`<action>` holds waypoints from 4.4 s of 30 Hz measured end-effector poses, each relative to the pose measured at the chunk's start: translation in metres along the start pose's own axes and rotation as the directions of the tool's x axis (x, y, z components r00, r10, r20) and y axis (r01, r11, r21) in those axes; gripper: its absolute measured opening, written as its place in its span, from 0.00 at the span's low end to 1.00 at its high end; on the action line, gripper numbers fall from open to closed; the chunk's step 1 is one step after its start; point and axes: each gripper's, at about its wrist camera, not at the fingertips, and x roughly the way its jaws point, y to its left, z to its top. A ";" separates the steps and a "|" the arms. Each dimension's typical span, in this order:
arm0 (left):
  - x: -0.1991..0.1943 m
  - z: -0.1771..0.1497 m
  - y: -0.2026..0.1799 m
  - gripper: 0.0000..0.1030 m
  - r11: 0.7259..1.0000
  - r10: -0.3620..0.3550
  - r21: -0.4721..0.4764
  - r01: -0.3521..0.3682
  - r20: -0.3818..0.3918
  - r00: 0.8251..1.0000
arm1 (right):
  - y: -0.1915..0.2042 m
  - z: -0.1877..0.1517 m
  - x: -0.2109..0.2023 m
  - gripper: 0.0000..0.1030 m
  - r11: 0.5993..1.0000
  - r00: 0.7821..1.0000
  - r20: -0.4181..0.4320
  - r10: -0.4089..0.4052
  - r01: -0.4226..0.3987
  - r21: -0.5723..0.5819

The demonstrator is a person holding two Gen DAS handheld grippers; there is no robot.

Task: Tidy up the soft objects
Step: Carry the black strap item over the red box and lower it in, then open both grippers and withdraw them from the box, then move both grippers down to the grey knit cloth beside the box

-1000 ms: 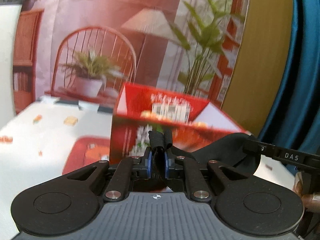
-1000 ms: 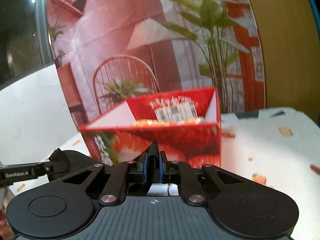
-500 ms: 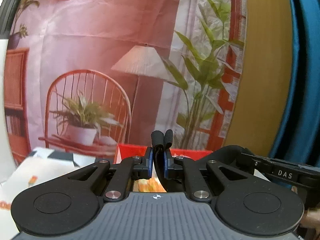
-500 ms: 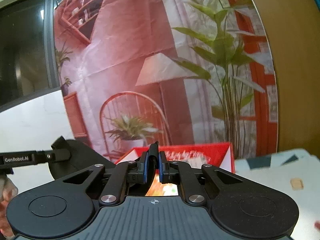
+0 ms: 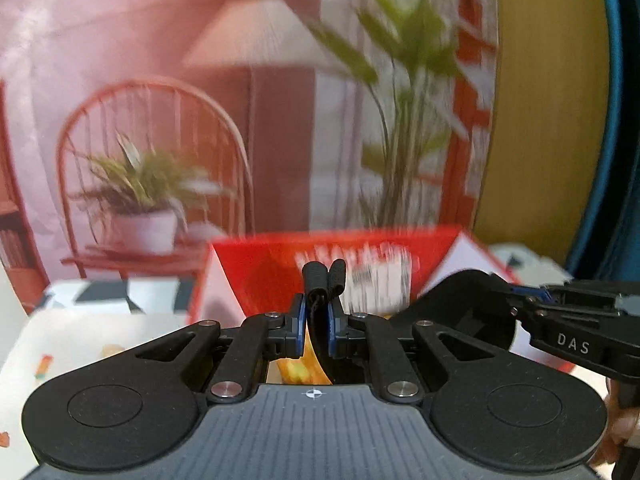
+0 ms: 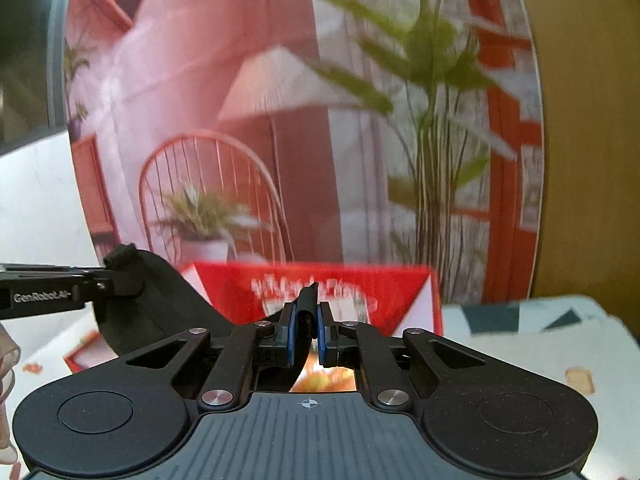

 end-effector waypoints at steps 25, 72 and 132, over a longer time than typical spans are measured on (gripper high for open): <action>0.002 0.001 0.012 0.68 0.998 -0.033 -0.050 0.031 -0.058 0.998 | -0.001 -0.019 0.003 0.46 0.996 0.995 -0.060 -0.086 0.087 0.025; -0.108 -0.174 -0.009 0.39 0.969 -0.167 -0.214 0.125 -0.188 0.968 | 0.035 -0.152 -0.106 0.99 0.997 0.985 -0.160 -0.070 0.073 0.009; -0.093 -0.193 0.045 0.61 0.935 -0.014 -0.344 -0.090 -0.290 0.957 | 0.002 -0.162 -0.084 0.58 0.990 0.973 -0.218 -0.080 0.102 0.092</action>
